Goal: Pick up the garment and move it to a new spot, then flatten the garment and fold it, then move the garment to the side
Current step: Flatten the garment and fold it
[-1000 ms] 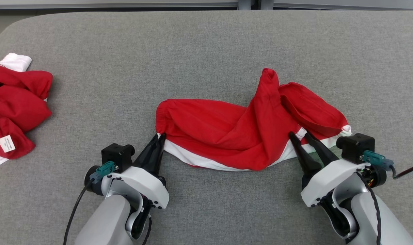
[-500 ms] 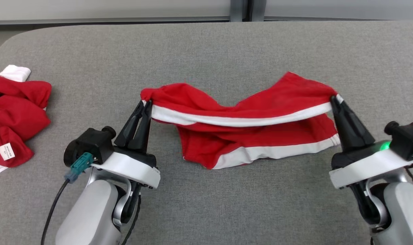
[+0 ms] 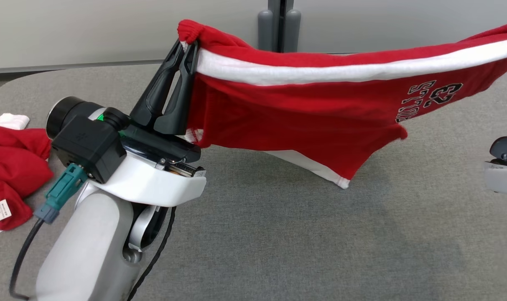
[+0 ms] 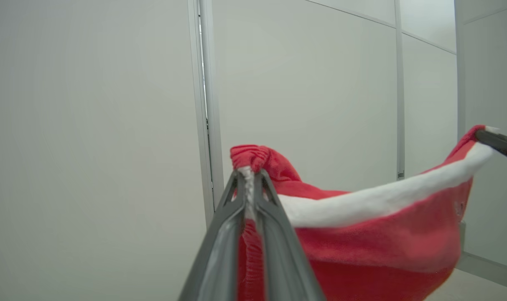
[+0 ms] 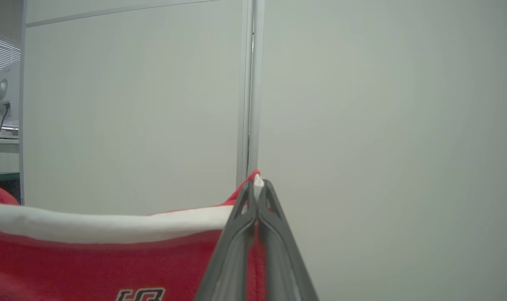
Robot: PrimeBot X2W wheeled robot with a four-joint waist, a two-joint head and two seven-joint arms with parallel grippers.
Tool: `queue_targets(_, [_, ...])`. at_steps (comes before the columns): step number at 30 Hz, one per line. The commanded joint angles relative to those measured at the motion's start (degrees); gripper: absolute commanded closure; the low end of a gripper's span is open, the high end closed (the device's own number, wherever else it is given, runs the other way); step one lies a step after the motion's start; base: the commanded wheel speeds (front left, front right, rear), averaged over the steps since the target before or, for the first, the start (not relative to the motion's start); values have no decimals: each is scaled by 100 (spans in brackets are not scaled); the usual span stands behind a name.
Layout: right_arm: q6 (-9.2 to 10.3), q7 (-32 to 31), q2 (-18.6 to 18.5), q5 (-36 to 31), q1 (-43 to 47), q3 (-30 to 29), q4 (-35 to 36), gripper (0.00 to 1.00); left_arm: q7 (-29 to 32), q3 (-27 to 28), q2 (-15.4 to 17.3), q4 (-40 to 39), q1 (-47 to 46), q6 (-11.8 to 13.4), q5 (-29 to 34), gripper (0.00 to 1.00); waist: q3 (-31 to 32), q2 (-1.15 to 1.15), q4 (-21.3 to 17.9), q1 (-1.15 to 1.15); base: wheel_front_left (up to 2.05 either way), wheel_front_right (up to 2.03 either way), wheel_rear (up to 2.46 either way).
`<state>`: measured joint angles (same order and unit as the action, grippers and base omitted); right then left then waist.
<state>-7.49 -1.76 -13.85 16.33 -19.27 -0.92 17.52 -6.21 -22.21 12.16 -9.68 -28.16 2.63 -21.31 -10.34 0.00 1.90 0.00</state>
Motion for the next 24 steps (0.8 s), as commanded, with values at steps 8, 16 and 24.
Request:
queue_targets(8, [0,-292,82,92,-184,-138,126,100,293,71,-2,-177,-301,91,-128,100,-7,0,-154,0,0,0,0])
queue_targets(16, [0,-240,-208,348,-1492,120,-507,100,326,156,-151,476,-1542,-162,-232,100,-638,0,-99,0,0,0,0])
queue_targets(24, [0,45,-322,583,-3558,695,-1805,100,99,295,-405,1822,-3324,-379,-203,100,-1182,0,-151,0,0,0,0])
